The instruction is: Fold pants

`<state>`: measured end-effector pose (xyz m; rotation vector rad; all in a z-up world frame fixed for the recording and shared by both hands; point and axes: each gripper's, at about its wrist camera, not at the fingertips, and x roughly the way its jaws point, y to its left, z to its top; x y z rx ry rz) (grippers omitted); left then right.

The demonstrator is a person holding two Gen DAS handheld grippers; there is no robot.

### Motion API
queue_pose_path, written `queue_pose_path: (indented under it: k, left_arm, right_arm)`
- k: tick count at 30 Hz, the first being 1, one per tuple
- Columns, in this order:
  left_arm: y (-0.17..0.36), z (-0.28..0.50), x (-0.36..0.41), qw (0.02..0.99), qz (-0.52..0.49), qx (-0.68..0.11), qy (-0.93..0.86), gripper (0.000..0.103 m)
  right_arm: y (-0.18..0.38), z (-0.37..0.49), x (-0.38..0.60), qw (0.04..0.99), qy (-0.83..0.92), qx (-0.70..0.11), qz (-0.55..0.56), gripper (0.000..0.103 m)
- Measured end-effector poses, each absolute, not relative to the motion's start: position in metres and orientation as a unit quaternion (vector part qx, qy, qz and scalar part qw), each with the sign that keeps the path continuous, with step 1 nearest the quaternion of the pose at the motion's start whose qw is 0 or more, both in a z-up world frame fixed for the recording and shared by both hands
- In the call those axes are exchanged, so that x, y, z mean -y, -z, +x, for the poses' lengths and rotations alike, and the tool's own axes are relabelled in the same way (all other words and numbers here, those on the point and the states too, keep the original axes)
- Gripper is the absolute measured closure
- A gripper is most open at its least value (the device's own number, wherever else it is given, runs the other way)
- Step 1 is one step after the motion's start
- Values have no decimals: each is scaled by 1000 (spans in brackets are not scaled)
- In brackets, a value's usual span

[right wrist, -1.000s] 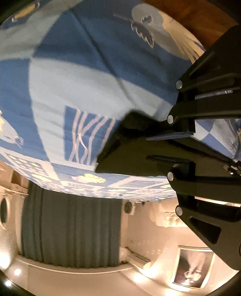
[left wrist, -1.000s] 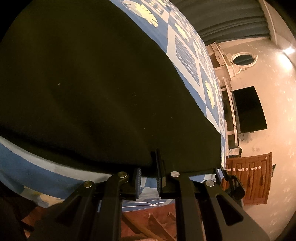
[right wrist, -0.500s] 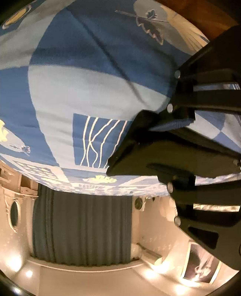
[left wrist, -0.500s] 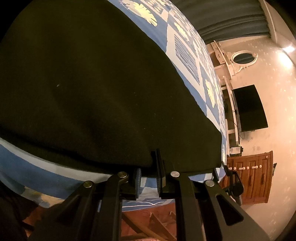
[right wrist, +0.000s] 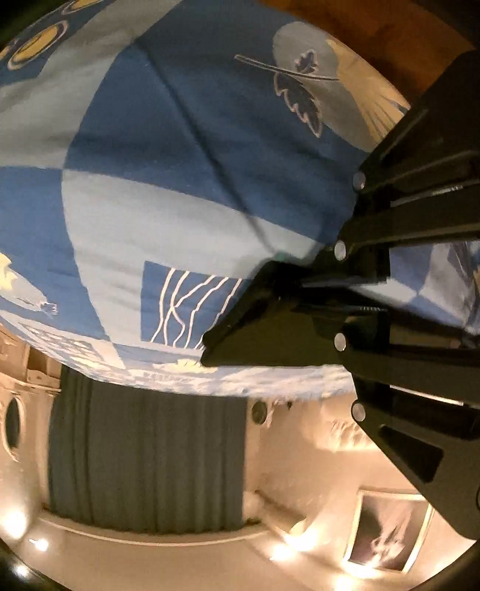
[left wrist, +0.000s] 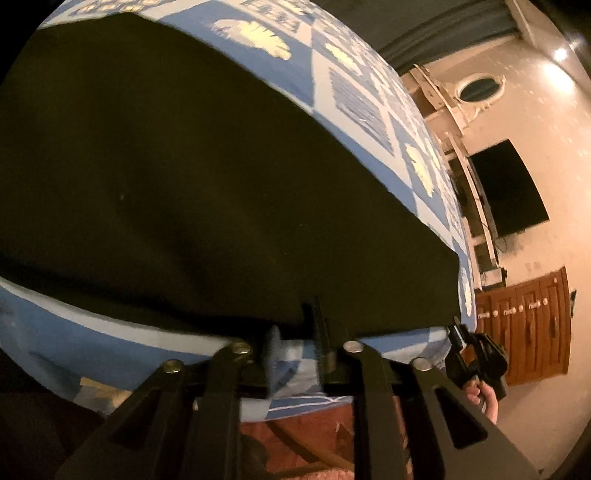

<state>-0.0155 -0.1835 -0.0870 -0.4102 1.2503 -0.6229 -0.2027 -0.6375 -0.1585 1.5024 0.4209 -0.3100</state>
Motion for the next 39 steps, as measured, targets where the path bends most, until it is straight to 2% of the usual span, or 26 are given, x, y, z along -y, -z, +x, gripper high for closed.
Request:
queue_pose_path:
  k: [1, 2, 3, 4, 5, 7, 13, 15, 16, 17, 18, 23, 25, 29, 35, 39]
  left_arm:
    - [81, -19, 183, 747, -180, -568, 294, 67]
    - [73, -24, 182, 750, -171, -560, 307, 60]
    - [67, -28, 181, 754, -161, -553, 316, 58]
    - [56, -34, 179, 760, -143, -541, 330, 51]
    - [49, -37, 177, 764, -134, -534, 337, 38]
    - [35, -38, 169, 778, -120, -515, 340, 28]
    - [22, 5, 107, 818, -124, -489, 278, 27]
    - [27, 26, 81, 821, -132, -499, 246, 27]
    - [29, 31, 71, 822, -136, -502, 234, 27]
    - [31, 39, 55, 825, -142, -503, 216, 27]
    - [32, 47, 41, 828, -143, -503, 202, 27]
    - [42, 72, -13, 839, -106, -513, 145, 27]
    - [53, 80, -26, 830, -77, -540, 118, 27]
    - [64, 84, -30, 817, -36, -559, 134, 27]
    - [64, 76, -14, 824, 42, -550, 132, 27]
    - [65, 80, -22, 818, 10, -560, 131, 20]
  right_arm:
    - [154, -209, 639, 704, 148, -181, 671, 80]
    - [151, -214, 640, 706, 160, -177, 667, 63]
    - [151, -216, 642, 709, 159, -171, 666, 58]
    - [152, -215, 643, 709, 153, -170, 667, 57]
    - [155, -214, 644, 708, 144, -167, 671, 57]
    - [161, -208, 644, 704, 115, -155, 684, 57]
    - [170, -178, 636, 707, 79, -168, 683, 55]
    - [168, -170, 634, 715, 72, -182, 671, 57]
    - [168, -164, 634, 722, 77, -194, 660, 71]
    - [166, -165, 632, 724, 81, -200, 655, 90]
    - [167, -163, 633, 724, 84, -202, 654, 92]
    - [160, -165, 642, 737, 106, -223, 629, 94]
    - [163, -168, 646, 735, 113, -227, 629, 94]
    - [155, -167, 648, 735, 119, -227, 628, 94]
    - [103, -160, 633, 769, 99, -205, 597, 94]
    - [59, -147, 611, 806, 78, -200, 552, 94]
